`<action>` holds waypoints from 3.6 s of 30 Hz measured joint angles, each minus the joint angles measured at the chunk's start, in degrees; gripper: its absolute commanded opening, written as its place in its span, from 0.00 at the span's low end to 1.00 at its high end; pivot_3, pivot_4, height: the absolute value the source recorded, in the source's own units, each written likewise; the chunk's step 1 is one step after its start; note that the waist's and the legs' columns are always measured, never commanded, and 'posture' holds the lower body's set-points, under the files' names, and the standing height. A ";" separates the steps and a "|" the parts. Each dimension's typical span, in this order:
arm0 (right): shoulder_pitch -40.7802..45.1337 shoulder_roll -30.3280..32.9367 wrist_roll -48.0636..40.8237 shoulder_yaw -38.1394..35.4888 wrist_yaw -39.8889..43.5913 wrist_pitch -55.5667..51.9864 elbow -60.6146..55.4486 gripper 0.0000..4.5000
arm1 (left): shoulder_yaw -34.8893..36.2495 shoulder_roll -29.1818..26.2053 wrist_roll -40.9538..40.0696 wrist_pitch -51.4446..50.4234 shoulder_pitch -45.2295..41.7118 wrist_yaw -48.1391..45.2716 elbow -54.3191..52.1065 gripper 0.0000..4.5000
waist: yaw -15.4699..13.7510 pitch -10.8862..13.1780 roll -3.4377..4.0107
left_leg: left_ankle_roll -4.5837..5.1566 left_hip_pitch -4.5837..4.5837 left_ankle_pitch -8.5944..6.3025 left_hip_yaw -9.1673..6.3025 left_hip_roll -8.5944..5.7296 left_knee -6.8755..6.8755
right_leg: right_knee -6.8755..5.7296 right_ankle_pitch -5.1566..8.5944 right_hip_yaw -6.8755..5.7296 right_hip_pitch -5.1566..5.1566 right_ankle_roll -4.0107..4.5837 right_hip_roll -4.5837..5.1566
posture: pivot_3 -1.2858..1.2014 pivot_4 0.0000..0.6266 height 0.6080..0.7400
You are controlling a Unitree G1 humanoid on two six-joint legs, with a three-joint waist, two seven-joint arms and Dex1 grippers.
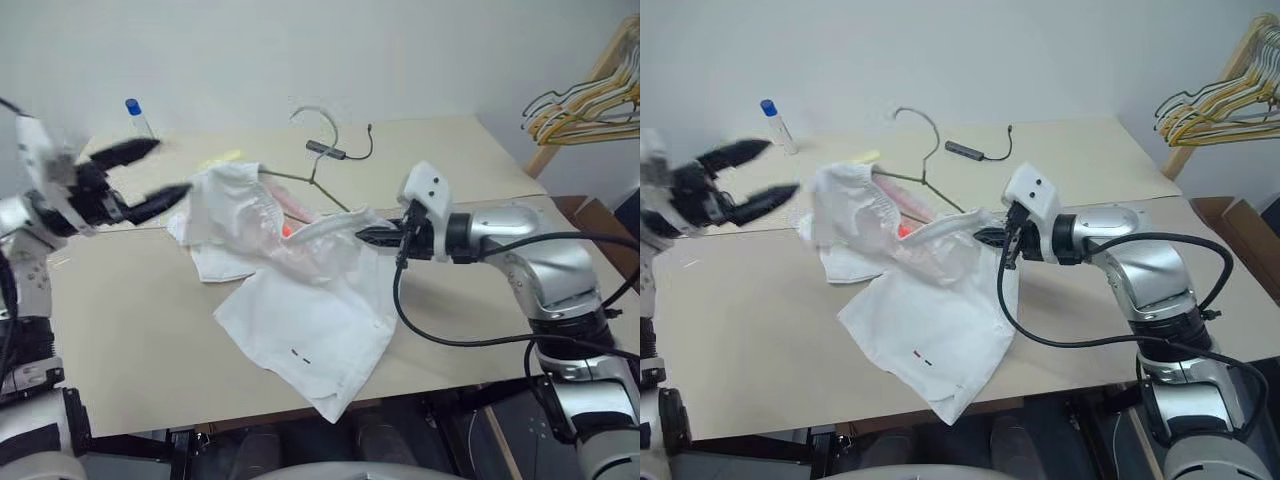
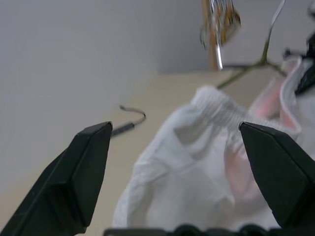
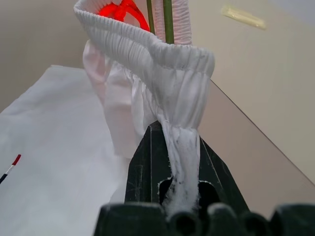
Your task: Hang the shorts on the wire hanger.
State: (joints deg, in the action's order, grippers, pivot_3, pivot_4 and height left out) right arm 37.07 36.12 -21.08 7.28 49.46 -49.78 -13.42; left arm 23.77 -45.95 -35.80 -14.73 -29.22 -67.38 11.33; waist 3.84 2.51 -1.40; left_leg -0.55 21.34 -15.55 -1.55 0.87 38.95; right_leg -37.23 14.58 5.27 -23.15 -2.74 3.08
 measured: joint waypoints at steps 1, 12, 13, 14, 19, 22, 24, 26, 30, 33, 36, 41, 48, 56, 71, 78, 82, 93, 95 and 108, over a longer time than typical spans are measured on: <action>0.01 -0.13 -0.38 -1.37 -1.51 -1.96 0.09 0.00 | 1.46 0.62 -1.77 -0.50 0.23 0.46 -0.98 0.99 | -0.01 0.00 0.00 | 0.00 0.00 0.00 0.00 -0.01 0.00 | 0.00 0.00 0.00 0.00 0.00 0.02 | 0.51 0.00 1.00; -2.35 2.33 0.78 -19.12 -21.14 -28.52 1.88 0.00 | 4.21 5.47 -8.89 -3.42 7.33 3.90 -10.89 0.99 | -0.09 -0.02 -0.02 | -0.01 0.01 0.00 0.05 -0.05 -0.02 | 0.04 0.00 0.02 0.02 0.00 0.05 | 0.47 0.00 1.00; -3.02 3.12 0.86 -20.40 -22.02 -30.31 1.86 0.00 | 4.01 5.49 -9.16 -3.65 7.37 3.72 -11.07 0.99 | 0.07 -0.01 -0.02 | -0.01 0.01 0.00 0.08 -0.06 -0.02 | 0.04 0.00 0.04 0.02 0.00 0.06 | 0.47 0.00 1.00; -3.95 3.97 1.32 -22.37 -23.05 -32.38 1.83 0.00 | 3.54 5.50 -9.30 -3.98 7.32 3.47 -11.26 0.99 | 0.18 -0.02 -0.02 | -0.01 0.00 0.00 0.09 -0.06 -0.02 | 0.05 0.00 0.05 0.03 0.00 0.05 | 0.47 0.00 1.00; -4.61 5.11 5.81 -30.69 -29.86 -38.97 1.86 0.00 | 1.26 5.59 -9.28 -4.15 4.30 1.99 -9.62 0.99 | 1.76 -0.02 -0.02 | -0.01 -0.03 0.00 0.12 -0.05 -0.02 | 0.06 0.00 0.09 0.07 -0.01 0.00 | 0.45 0.00 1.00; -3.76 4.72 9.38 -35.00 -34.53 -41.24 1.90 0.00 | 0.48 5.57 -9.23 -4.01 2.06 0.87 -8.15 0.99 | 3.41 -0.06 0.07 | 0.00 -0.02 0.00 0.14 -0.06 -0.05 | 0.09 0.02 0.14 0.06 -0.03 0.01 | 0.44 0.00 1.00; -2.27 3.31 12.68 -37.97 -38.81 -41.62 1.90 0.00 | -0.32 5.60 -8.95 -3.89 1.42 0.20 -7.11 0.99 | 4.54 -0.09 0.11 | 0.00 -0.01 0.00 0.14 -0.06 -0.07 | 0.10 0.02 0.17 0.06 -0.04 0.02 | 0.44 0.00 1.00; -1.57 2.56 15.90 -39.21 -42.83 -41.47 1.86 0.00 | -1.01 5.75 -8.74 -3.84 0.72 -0.26 -6.26 0.99 | 5.71 -0.09 0.11 | 0.00 -0.01 0.00 0.12 -0.06 -0.07 | 0.10 0.02 0.18 0.06 -0.05 0.02 | 0.44 0.00 1.00; -0.85 0.28 22.07 -39.04 -50.73 -39.50 1.54 0.00 | -1.50 5.74 -8.71 -3.83 0.50 -1.37 -5.98 0.99 | 7.88 -0.12 0.17 | 0.00 -0.03 0.00 0.12 -0.05 -0.10 | 0.07 0.02 0.26 0.06 -0.05 0.03 | 0.44 0.00 1.00; 0.92 -2.97 25.83 -39.47 -56.20 -35.95 1.26 0.00 | -1.78 5.82 -8.73 -3.84 0.49 -1.72 -6.45 0.99 | 9.19 -0.16 0.24 | 0.00 -0.07 0.00 0.11 -0.05 -0.11 | 0.04 0.01 0.29 0.07 -0.06 0.03 | 0.44 0.00 1.00; 2.79 -4.66 28.54 -40.06 -60.39 -32.17 2.09 0.00 | -2.00 6.17 -8.79 -3.88 0.74 -1.57 -7.74 0.99 | 9.74 -0.16 0.28 | 0.00 -0.06 0.00 0.09 -0.06 -0.12 | 0.04 0.01 0.30 0.07 -0.07 0.04 | 0.45 0.00 1.00; 8.36 -5.81 29.71 -42.62 -64.66 -25.21 7.81 0.00 | -2.61 6.85 -8.78 -4.09 2.65 -1.33 -9.83 0.99 | 9.87 -0.16 0.30 | 0.00 -0.10 0.00 0.07 -0.06 -0.16 | 0.04 0.01 0.29 0.09 -0.07 0.03 | 0.45 0.00 1.00; 16.17 -5.36 28.56 -48.97 -67.35 -20.67 21.06 0.00 | -2.67 5.91 -8.82 -5.09 5.34 -1.33 -12.50 0.99 | 9.65 -0.14 0.33 | 0.00 -0.12 0.00 0.08 -0.07 -0.22 | 0.08 0.01 0.30 0.10 -0.07 0.04 | 0.45 0.00 1.00; 21.02 -1.12 26.18 -53.86 -70.88 -15.97 33.65 0.00 | -2.55 4.25 -9.27 -7.15 7.59 -1.33 -14.36 0.99 | 9.62 -0.13 0.37 | 0.00 -0.12 0.00 0.13 -0.08 -0.22 | 0.13 0.02 0.31 0.13 -0.08 0.04 | 0.45 0.00 1.00; 21.36 1.31 22.04 -54.36 -76.13 -11.87 41.12 0.00 | -2.77 4.75 -11.75 -8.18 7.19 -3.60 -15.06 0.99 | 10.11 -0.13 0.41 | 0.00 -0.15 0.00 0.15 -0.07 -0.21 | 0.16 0.02 0.33 0.19 -0.09 0.01 | 0.43 0.00 1.00; 18.90 2.02 22.09 -49.06 -74.86 -10.47 42.09 0.15 | -3.73 5.36 -12.61 -8.01 5.45 -4.95 -15.04 1.00 | 11.07 -0.14 0.41 | 0.01 -0.18 0.00 0.14 -0.07 -0.22 | 0.20 0.03 0.32 0.28 -0.10 0.01 | 0.43 0.00 1.00; 17.62 2.32 22.43 -46.79 -74.83 -10.46 42.09 0.41 | -5.02 5.69 -11.55 -7.57 5.39 -5.27 -14.92 1.00 | 11.58 -0.13 0.42 | 0.01 -0.29 0.00 0.14 -0.07 -0.22 | 0.21 0.04 0.33 0.52 -0.12 0.01 | 0.43 0.00 1.00; 14.24 0.81 27.14 -39.55 -79.11 -9.32 34.04 1.00 | -6.65 6.20 -9.96 -6.54 4.25 -5.40 -12.66 1.00 | 12.89 -0.13 0.44 | 0.02 -0.37 -0.01 0.11 -0.06 -0.27 | 0.26 0.08 0.33 0.78 -0.17 0.00 | 0.42 0.00 1.00; 13.46 -0.25 28.35 -38.51 -80.23 -8.80 31.81 1.00 | -6.98 6.27 -9.33 -6.41 4.04 -5.45 -12.61 1.00 | 12.91 -0.13 0.44 | 0.02 -0.38 -0.01 0.11 -0.06 -0.27 | 0.26 0.08 0.33 0.78 -0.17 0.00 | 0.42 0.00 1.00; 7.42 -2.91 36.23 -18.57 -75.31 10.76 18.25 1.00 | -7.08 5.46 -6.44 -5.32 7.23 -4.43 -13.51 1.00 | 12.99 -0.12 0.45 | 0.03 -0.84 -0.02 0.07 -0.04 -0.42 | 0.25 0.09 0.45 0.84 -0.18 -0.02 | 0.45 0.00 1.00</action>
State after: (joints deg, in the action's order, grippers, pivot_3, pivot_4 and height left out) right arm 44.48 33.21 15.15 -11.29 -25.85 -39.02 4.82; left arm 16.69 -40.49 -42.25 -20.05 -21.98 -71.81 -2.18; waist 16.83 2.39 -0.95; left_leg -0.52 20.51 -15.57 -1.48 0.83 38.53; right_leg -36.97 14.67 5.71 -22.31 -2.93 3.07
